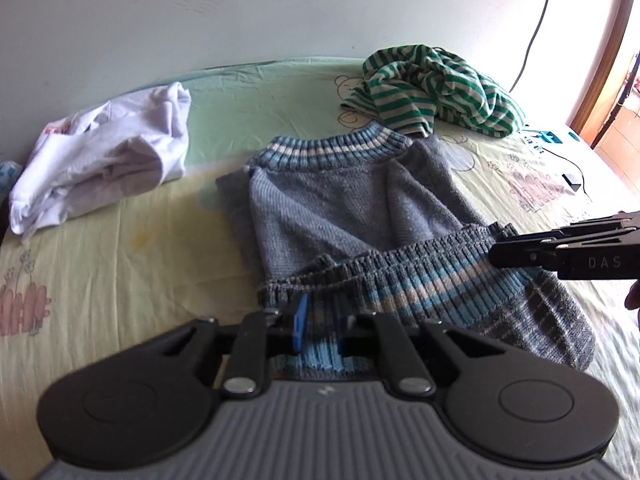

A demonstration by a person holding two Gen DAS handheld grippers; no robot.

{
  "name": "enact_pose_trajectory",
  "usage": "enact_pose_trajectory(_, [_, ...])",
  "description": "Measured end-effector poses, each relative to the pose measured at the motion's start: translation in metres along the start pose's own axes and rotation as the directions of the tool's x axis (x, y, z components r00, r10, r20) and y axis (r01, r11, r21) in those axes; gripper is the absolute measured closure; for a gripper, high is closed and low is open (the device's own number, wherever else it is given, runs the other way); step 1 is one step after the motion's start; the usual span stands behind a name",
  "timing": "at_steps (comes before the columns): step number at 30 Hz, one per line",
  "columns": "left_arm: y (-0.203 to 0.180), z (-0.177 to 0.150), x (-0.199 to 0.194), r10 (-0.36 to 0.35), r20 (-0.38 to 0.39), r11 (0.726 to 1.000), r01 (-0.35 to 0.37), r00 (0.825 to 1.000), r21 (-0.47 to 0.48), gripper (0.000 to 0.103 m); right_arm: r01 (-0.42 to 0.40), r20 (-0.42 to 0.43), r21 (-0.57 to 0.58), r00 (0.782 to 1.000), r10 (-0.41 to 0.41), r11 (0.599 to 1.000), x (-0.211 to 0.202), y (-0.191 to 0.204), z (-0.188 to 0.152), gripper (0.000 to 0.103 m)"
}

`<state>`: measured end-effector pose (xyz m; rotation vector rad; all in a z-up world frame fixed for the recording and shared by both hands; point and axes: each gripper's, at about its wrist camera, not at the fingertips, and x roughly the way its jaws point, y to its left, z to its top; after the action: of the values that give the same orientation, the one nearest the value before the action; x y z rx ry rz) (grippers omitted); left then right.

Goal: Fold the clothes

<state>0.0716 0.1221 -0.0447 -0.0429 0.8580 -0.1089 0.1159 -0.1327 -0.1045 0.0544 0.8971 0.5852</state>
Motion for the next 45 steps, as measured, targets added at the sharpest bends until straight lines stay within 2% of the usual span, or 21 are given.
enact_pose_trajectory(2, [0.007,0.015,-0.003,0.041,0.040,0.999,-0.042,0.998,0.022,0.087,0.004,0.007,-0.018,1.000,-0.004,1.000,-0.005,0.001,0.009,0.079])
enact_pose_trajectory(3, [0.011,0.023,-0.001,0.064,0.057,0.997,-0.066,0.996,0.033,0.084,0.011,0.017,-0.026,1.000,-0.011,1.000,-0.005,0.000,0.016,0.075])
enact_pose_trajectory(4, [0.015,0.030,0.004,0.080,0.062,0.996,-0.082,0.995,0.034,0.071,0.019,0.027,-0.035,0.999,-0.018,0.999,-0.006,-0.001,0.023,0.072])
enact_pose_trajectory(5, [0.020,0.038,0.011,0.093,0.064,0.995,-0.096,0.994,0.032,0.065,0.030,0.029,-0.045,0.999,-0.029,0.999,-0.001,-0.005,0.033,0.071])
enact_pose_trajectory(6, [0.026,0.045,0.021,0.092,0.054,0.995,-0.093,0.994,0.019,0.065,0.043,0.035,-0.047,0.999,-0.041,0.998,0.005,-0.009,0.043,0.069])
enact_pose_trajectory(8, [0.038,0.059,0.041,0.081,0.028,0.997,-0.080,0.996,-0.013,0.054,0.047,0.030,-0.023,0.998,-0.047,0.999,0.020,-0.019,0.062,0.055])
enact_pose_trajectory(9, [0.044,0.063,0.049,0.086,0.019,0.996,-0.085,0.996,-0.026,0.054,0.039,0.009,-0.005,0.999,-0.039,0.999,0.030,-0.025,0.072,0.045])
enact_pose_trajectory(12, [0.057,0.068,0.067,0.088,0.000,0.994,-0.088,0.996,-0.067,0.047,0.024,-0.028,0.031,0.999,-0.023,0.999,0.053,-0.038,0.091,0.045])
enact_pose_trajectory(14, [0.064,0.070,0.077,0.061,-0.016,0.994,-0.062,0.998,-0.095,0.044,0.016,-0.045,0.041,0.999,-0.014,0.999,0.064,-0.044,0.097,0.045])
enact_pose_trajectory(17, [0.065,0.074,0.087,0.057,-0.025,0.994,-0.059,0.998,-0.096,0.042,-0.008,-0.073,0.047,0.997,0.012,0.999,0.075,-0.047,0.098,0.045])
enact_pose_trajectory(21, [0.062,0.079,0.101,0.048,-0.037,0.994,-0.052,0.998,-0.096,0.039,-0.007,-0.098,0.013,0.995,0.008,1.000,0.085,-0.041,0.097,0.045])
enact_pose_trajectory(28, [0.059,0.086,0.117,0.049,-0.032,0.995,-0.052,0.998,-0.087,0.035,-0.018,-0.045,-0.018,0.999,0.017,1.000,0.100,-0.037,0.106,0.045])
enact_pose_trajectory(30, [0.058,0.087,0.118,0.042,-0.027,0.996,-0.044,0.999,-0.078,0.037,-0.023,-0.032,-0.036,0.999,0.022,0.999,0.105,-0.035,0.110,0.046])
enact_pose_trajectory(32, [0.057,0.086,0.116,0.027,-0.022,0.998,-0.029,0.999,-0.064,0.054,-0.017,-0.024,-0.070,1.000,0.015,0.997,0.110,-0.032,0.114,0.053])
enact_pose_trajectory(33, [0.056,0.086,0.116,0.014,-0.022,0.998,-0.015,1.000,-0.063,0.058,-0.002,-0.027,-0.098,1.000,-0.001,0.995,0.111,-0.030,0.115,0.064])
enact_pose_trajectory(34, [0.056,0.085,0.115,0.004,-0.023,0.998,-0.005,1.000,-0.062,0.062,-0.001,-0.033,-0.113,0.999,-0.003,0.994,0.111,-0.029,0.115,0.069])
enact_pose_trajectory(36, [0.055,0.086,0.115,-0.001,-0.022,0.999,0.000,1.000,-0.049,0.070,-0.010,-0.049,-0.135,0.999,0.003,0.991,0.109,-0.030,0.115,0.073])
enact_pose_trajectory(38, [0.053,0.087,0.114,-0.005,-0.021,0.999,0.005,1.000,-0.034,0.087,-0.019,-0.066,-0.157,0.998,0.008,0.987,0.108,-0.031,0.116,0.077])
enact_pose_trajectory(40, [0.052,0.087,0.110,0.011,-0.013,1.000,-0.011,1.000,-0.022,0.090,-0.013,-0.080,-0.193,0.997,-0.002,0.981,0.105,-0.027,0.117,0.082])
enact_pose_trajectory(45, [0.051,0.089,0.087,0.034,0.029,0.999,-0.033,0.999,-0.020,0.091,0.009,-0.064,-0.245,0.998,-0.025,0.969,0.090,-0.019,0.116,0.088])
